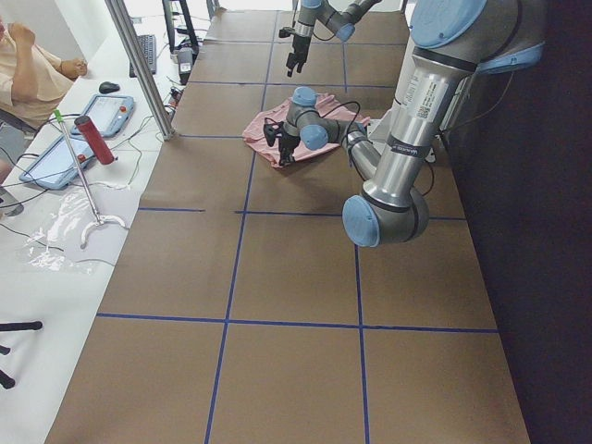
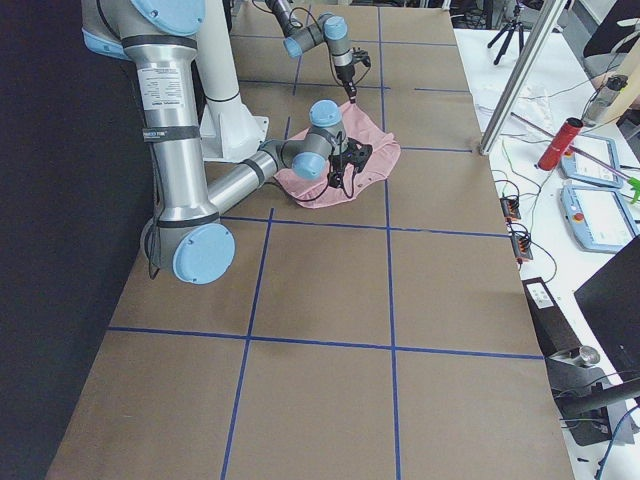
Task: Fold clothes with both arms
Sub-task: 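Grasp the shirt edge with the left gripper and pull it farther away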
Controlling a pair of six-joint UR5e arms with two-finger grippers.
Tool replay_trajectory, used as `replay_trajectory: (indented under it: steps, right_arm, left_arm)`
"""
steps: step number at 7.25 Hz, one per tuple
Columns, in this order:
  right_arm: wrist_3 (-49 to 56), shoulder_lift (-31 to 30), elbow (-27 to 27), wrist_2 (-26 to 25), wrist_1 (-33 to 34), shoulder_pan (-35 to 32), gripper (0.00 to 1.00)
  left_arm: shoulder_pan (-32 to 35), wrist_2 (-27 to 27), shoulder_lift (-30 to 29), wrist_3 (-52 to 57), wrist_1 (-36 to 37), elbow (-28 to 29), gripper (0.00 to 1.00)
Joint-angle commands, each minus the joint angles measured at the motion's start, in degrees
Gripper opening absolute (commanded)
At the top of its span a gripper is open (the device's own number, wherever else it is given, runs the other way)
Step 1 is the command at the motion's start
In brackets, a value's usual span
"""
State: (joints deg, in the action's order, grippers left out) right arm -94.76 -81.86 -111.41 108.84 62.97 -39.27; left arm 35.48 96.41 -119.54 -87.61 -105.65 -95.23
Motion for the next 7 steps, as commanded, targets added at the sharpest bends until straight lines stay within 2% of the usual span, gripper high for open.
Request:
replay_trajectory:
  steps: [1, 3, 4, 5, 6, 7]
  right_arm:
    - [-0.07, 0.04, -0.21, -0.47, -0.13, -0.19, 1.00]
    - [-0.25, 0.91, -0.13, -0.65, -0.48, -0.10, 1.00]
    - [-0.68, 1.87, -0.13, -0.65, -0.48, -0.19, 1.00]
    - [-0.86, 2.32, 0.13, -0.99, -0.30, -0.01, 1.00]
    - [-0.86, 3.98, 0.31, -2.04, 0.22, 0.07, 1.00]
    - [-0.69, 7.65, 1.88, -1.62, 1.44, 0.08, 1.00]
  left_arm:
    - [7.38, 0.09, -11.80, 1.91, -8.74, 17.80, 0.00]
    - [9.69, 0.27, -19.81, 2.35, -16.92, 32.04, 0.00]
    - [9.78, 0.09, -20.72, 2.35, -24.01, 37.95, 0.00]
    - [10.13, 0.09, -20.56, 2.79, -25.12, 39.32, 0.17]
    - [10.40, 0.18, -20.12, 3.32, -24.87, 38.81, 0.48]
    - [10.57, 0.44, -16.03, 3.41, -24.78, 34.10, 0.54]
